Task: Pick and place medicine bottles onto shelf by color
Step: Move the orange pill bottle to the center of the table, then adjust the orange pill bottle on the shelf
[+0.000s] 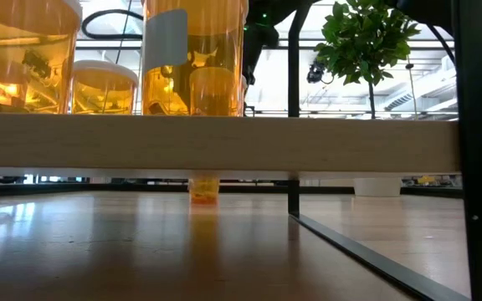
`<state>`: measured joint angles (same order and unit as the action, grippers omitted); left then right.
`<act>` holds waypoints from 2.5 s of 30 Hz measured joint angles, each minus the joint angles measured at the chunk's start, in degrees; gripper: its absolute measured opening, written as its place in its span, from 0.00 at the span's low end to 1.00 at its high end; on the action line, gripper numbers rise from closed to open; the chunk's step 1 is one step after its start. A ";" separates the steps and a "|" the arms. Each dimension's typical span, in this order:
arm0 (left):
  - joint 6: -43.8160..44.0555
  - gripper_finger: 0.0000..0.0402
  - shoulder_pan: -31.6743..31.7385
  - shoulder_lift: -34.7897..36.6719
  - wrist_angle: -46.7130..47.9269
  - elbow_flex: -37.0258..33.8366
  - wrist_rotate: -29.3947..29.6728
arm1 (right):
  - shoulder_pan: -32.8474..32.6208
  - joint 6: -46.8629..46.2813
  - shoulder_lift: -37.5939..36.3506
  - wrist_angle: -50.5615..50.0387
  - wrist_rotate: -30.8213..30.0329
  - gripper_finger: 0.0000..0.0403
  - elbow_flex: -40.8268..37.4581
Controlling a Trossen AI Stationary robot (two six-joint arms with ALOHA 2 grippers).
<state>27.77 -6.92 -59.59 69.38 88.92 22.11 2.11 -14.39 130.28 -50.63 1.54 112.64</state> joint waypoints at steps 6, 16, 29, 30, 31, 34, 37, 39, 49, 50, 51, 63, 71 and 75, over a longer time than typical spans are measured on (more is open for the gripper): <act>7.45 0.37 -0.07 -0.42 7.22 -1.30 -5.98 | 0.00 -0.68 0.00 -0.41 2.16 0.78 0.00; 17.80 0.56 -0.14 -1.84 9.86 -12.71 -12.40 | 0.37 -0.59 -6.08 -2.02 2.29 0.83 0.07; 20.74 0.54 -11.47 -3.12 -1.34 -30.34 -18.31 | 2.44 1.78 -22.85 -2.17 -11.94 0.83 0.11; 20.64 0.54 -12.92 -3.08 -1.95 -31.19 -18.31 | 2.55 2.13 -23.74 -2.17 -13.17 0.83 0.11; 20.63 0.53 -14.16 -3.17 -2.48 -32.02 -18.30 | 2.68 2.26 -24.78 -2.01 -14.12 0.82 0.11; 20.47 0.50 -17.35 -3.50 -2.81 -34.17 -18.00 | 3.13 2.67 -27.11 -2.10 -15.69 0.80 0.11; 20.29 0.45 -19.90 -3.48 -3.32 -36.14 -17.52 | 3.56 2.69 -28.36 -2.20 -16.47 0.77 0.11; 19.22 0.42 -21.04 -3.48 -5.02 -37.60 -17.44 | 3.87 2.87 -28.41 -2.30 -16.70 0.75 0.11; 15.42 0.14 -24.91 -3.48 -13.61 -42.10 -17.29 | 3.93 3.68 -28.44 -4.62 -16.59 0.64 -0.55; 15.42 0.11 -25.14 -3.48 -13.77 -42.18 -17.37 | 3.90 3.72 -28.44 -4.85 -16.59 0.62 -0.55; 15.44 0.07 -25.36 -3.48 -13.71 -42.21 -17.42 | 3.89 3.71 -28.44 -5.27 -16.58 0.61 -0.55; 19.22 0.01 -29.18 -3.48 -16.23 -42.21 -20.85 | 3.72 3.47 -28.44 -6.41 -16.48 0.46 -0.57; 21.65 0.01 -31.79 -3.48 -18.20 -42.21 -20.87 | 3.72 4.14 -28.44 -6.41 -16.48 0.41 -0.57; 22.95 0.02 -32.83 -3.48 -19.16 -42.21 -20.91 | 3.72 4.33 -28.44 -6.41 -16.48 0.40 -0.57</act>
<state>50.72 -39.75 -63.07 50.21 46.72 1.19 5.82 -10.07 101.84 -57.04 -14.94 112.07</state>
